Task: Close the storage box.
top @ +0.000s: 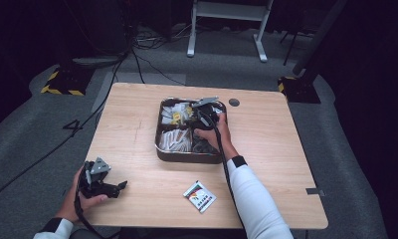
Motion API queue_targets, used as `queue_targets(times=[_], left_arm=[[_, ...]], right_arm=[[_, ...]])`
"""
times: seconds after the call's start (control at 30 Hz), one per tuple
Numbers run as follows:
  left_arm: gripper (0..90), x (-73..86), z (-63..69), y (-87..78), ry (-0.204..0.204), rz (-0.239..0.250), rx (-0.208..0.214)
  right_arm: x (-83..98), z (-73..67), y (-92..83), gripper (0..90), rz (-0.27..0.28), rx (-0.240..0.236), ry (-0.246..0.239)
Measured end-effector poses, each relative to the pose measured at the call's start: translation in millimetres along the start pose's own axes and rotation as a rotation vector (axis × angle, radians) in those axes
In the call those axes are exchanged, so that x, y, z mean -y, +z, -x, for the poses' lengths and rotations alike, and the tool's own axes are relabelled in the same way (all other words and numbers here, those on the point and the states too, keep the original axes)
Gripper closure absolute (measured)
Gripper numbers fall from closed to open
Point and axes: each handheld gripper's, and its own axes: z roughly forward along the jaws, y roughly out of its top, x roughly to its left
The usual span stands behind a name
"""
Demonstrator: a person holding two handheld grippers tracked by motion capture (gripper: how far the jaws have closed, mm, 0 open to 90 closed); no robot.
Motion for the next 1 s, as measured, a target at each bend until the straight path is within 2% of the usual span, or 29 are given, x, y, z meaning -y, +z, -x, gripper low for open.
queue_targets(times=[0.2,0.37,0.53,0.63,0.73,0.83,1.0], left_arm=[[2.9,-0.1,-0.1,0.0,0.002,0.000,0.000],[2.9,-0.1,-0.1,0.0,0.001,0.000,0.000],[2.9,0.0,0.0,0.0,0.000,0.000,0.000],[2.9,0.0,-0.1,0.0,0.001,0.000,0.000],[2.9,0.0,0.0,0.0,0.000,0.000,0.000],[2.9,0.0,0.0,0.0,0.000,0.000,0.000],[2.9,0.0,0.0,0.0,0.000,0.000,0.000]], right_arm=[[-1.6,0.5,-0.2,59.3,-0.010,0.008,-0.027],[-1.5,1.8,-2.4,59.3,-0.003,0.004,-0.029],[-2.8,1.5,-2.9,59.3,-0.010,0.023,-0.050],[0.3,4.9,-1.4,59.3,0.007,0.001,-0.018],[1.0,3.8,-2.0,59.3,0.005,0.000,-0.023],[2.2,4.5,-1.8,59.3,0.009,-0.017,-0.001],[1.6,-1.4,0.5,59.1,0.002,0.000,-0.030]])
